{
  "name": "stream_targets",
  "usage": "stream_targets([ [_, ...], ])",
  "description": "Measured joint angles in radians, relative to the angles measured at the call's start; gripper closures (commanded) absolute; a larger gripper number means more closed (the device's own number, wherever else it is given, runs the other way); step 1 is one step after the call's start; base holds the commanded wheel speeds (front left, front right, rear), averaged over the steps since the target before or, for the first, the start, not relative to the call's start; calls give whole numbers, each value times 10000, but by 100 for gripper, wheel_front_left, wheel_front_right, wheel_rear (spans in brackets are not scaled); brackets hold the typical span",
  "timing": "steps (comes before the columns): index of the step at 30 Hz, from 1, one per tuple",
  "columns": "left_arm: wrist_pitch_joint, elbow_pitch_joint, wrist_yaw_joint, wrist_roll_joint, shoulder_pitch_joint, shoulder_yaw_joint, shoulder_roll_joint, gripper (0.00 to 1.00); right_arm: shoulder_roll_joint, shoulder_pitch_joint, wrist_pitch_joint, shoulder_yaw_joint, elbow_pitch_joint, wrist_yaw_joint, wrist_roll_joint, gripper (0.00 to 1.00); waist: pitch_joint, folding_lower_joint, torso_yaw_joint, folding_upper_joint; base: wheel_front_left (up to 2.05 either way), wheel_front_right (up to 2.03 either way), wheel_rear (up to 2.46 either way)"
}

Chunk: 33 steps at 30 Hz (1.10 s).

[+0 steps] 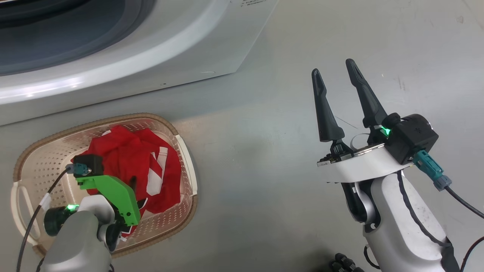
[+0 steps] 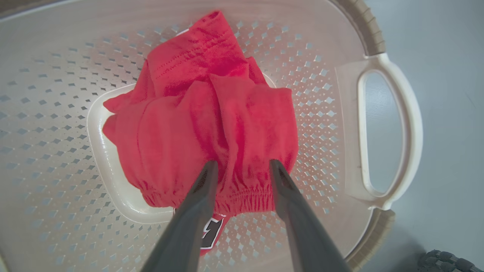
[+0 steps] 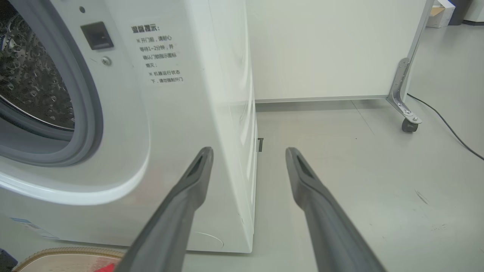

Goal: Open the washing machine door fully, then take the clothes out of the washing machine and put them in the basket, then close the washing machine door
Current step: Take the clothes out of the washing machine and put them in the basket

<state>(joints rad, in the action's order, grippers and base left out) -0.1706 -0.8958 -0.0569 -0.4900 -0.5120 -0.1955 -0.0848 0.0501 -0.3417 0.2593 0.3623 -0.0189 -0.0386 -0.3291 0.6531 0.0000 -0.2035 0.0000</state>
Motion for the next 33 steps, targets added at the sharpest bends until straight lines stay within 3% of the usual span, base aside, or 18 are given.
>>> stream_targets([
  [14, 1611, -291, -291, 219, -140, -198, 29, 0, 2, 5, 0, -384, -251, -10, 174, 0, -648, 0, 438, 0, 0, 0, 0],
  [28, 4061, 667, -535, 238, -220, -265, 318, 0, 13, 500, 0, -949, -711, 27, 675, 0, -1668, 0, 1223, 0, 0, 0, 0],
  [33, 4111, 1126, -537, 259, -208, -314, 336, 0, 107, 777, 0, -1162, -744, 65, 769, 0, -2071, 0, 1537, 0, 0, 0, 0],
])
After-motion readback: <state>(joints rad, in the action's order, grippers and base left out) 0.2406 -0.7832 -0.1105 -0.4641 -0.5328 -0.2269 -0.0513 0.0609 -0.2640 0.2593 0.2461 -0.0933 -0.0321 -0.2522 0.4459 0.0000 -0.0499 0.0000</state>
